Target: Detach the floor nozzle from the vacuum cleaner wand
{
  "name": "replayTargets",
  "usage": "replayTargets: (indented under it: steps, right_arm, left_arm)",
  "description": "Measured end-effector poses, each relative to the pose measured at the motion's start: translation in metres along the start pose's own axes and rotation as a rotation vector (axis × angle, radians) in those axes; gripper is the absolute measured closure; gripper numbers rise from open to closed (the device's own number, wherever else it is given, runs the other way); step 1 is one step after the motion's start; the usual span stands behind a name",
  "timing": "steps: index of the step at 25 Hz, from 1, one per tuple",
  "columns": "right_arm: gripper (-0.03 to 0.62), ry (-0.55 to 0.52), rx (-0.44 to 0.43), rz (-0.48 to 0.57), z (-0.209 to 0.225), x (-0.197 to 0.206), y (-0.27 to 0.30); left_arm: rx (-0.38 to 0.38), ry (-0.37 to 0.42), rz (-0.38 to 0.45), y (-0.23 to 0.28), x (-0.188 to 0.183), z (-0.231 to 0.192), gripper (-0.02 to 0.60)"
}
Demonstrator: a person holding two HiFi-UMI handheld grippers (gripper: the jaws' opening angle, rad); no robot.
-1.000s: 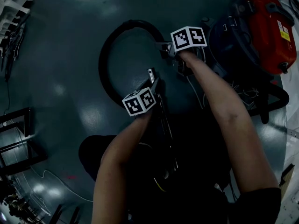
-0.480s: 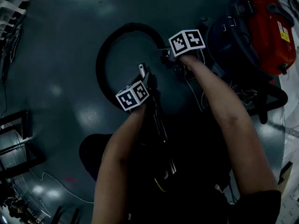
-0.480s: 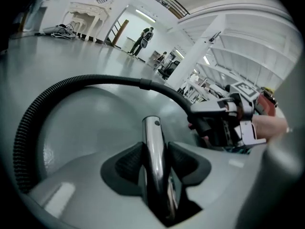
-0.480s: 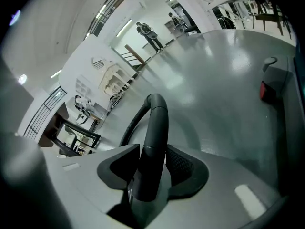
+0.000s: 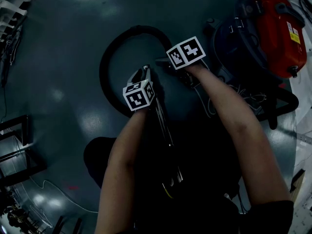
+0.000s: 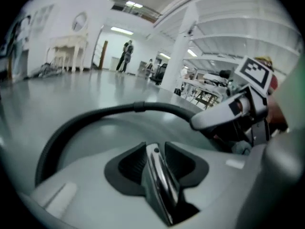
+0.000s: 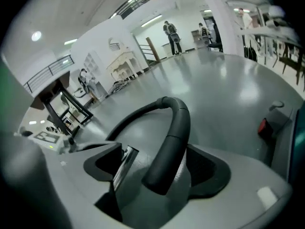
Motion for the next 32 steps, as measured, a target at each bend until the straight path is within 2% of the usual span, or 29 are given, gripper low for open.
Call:
replayTargets:
  steps: [1,2,5,7,8,9,10,12,13,16,21,25,28,32]
  right_arm:
    - [0.161,-0.047,0.027,-0.013,-0.002,0.002,0.0]
    - [0.154,-0.091,0.057,-0.018,-0.003,0.004,0.0]
    - [0.14,-0.238,0.146,0.057,-0.007,-0.005,-0.007]
    - [0.159,-0.304,0.157,0.143,-0.014,-0.015,-0.014]
    - [0.228,-0.319,0.144,0.169,-0.018,-0.018,-0.018]
    - [0.34,-0.33,0.132,0.182,-0.021,-0.019,-0.02]
    - [0.416,-0.345,0.132,0.188,-0.023,-0.018,-0.022]
    - [0.557,-0.379,0.163,0.185,-0.024,-0.016,-0.023]
    - [0.597,-0.388,0.179,0.177,-0.022,-0.014,-0.023]
    - [0.597,-0.345,0.179,0.158,-0.018,-0.011,-0.02]
    - [0.597,-0.293,0.181,0.195,-0.016,-0.011,-0.022]
    - [0.597,-0.33,0.193,0.244,-0.016,-0.013,-0.024]
    - [0.597,-0.383,0.211,0.332,-0.021,-0.017,-0.03]
    - [0.597,-0.447,0.277,0.457,-0.029,-0.024,-0.038]
  left_arm:
    - [0.017,0.061,0.032,0.0,-0.007,0.003,0.458]
    - [0.036,0.086,0.057,0.001,-0.013,0.004,0.474]
    - [0.028,0.028,0.12,0.0,-0.023,0.002,0.48]
    - [0.019,-0.002,0.142,0.0,-0.026,-0.001,0.479]
    - [0.022,-0.011,0.145,-0.001,-0.027,-0.002,0.484]
    - [0.023,-0.018,0.146,-0.001,-0.027,-0.003,0.51]
    - [0.021,-0.023,0.147,-0.001,-0.028,-0.004,0.542]
    - [0.012,-0.039,0.148,0.0,-0.03,-0.006,0.568]
    - [0.009,-0.05,0.149,0.001,-0.031,-0.007,0.569]
    - [0.012,-0.055,0.158,0.002,-0.034,-0.008,0.571]
    - [0.033,0.01,0.167,0.004,-0.036,-0.004,0.571]
    - [0.068,0.094,0.171,0.008,-0.043,0.003,0.571]
    - [0.111,0.166,0.19,0.008,-0.052,0.009,0.572]
    - [0.137,0.192,0.246,0.006,-0.064,0.011,0.572]
Point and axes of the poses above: the fingertips, and each gripper's own axes: y forward along the fingers, z to its right, x out of its underside, the point moved 9 cm from there along -y, backward along the fingers, and after that the axes turned 10 degrees about z, right-handed, at the moved point
